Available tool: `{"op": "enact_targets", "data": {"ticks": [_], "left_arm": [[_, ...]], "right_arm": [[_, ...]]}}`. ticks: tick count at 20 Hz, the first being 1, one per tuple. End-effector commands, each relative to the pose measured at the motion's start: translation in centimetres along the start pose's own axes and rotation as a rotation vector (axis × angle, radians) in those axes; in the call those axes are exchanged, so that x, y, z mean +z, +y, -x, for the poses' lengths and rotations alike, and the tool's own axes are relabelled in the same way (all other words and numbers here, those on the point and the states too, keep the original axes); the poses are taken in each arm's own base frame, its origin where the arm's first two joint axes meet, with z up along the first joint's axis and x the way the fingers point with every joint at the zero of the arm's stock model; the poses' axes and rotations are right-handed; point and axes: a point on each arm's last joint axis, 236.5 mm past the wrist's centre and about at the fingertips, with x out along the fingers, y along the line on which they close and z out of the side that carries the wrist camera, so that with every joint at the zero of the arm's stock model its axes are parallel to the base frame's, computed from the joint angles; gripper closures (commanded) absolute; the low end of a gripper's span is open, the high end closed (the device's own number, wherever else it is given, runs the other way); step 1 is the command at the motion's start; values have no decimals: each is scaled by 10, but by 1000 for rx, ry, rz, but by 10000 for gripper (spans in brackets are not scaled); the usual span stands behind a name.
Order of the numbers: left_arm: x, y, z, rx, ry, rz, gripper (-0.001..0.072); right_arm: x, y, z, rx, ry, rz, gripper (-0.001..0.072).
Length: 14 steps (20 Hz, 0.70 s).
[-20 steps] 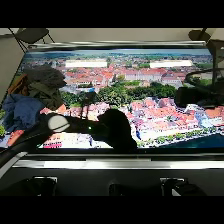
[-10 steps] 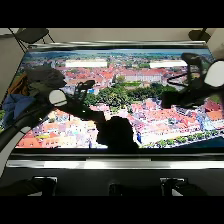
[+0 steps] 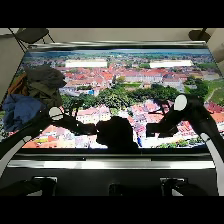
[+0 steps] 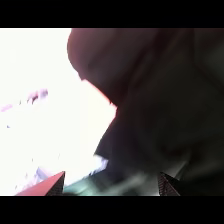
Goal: Fold the shirts.
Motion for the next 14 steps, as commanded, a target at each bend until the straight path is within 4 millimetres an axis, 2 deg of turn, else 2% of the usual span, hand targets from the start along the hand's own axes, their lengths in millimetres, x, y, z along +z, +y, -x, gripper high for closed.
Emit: {"op": "enact_targets", "data": {"ticks": [1,4,6,7,10,13,14], "left_arm": [[29,0,-17,-64,-124,113,62],[46,13,-19,-54,-161,150,67],[51,20,-21,-59,-159,185,76],[50,19,-26,-72,-147,206,104],[44,16,-45,-92,-108,238,111],[48,14,-54,-104,-120,268,119],[52,13,-55,-109,-136,281,197]], "right_arm": [[-14,10,-30,78,48,11,108],[-15,13,-35,97,45,6,108],[-10,13,-35,97,27,6,108],[-8,13,-36,97,18,5,103],[-6,13,-40,103,5,0,75],[-10,24,-53,168,7,21,34],[-13,27,-60,190,8,28,34]]}}
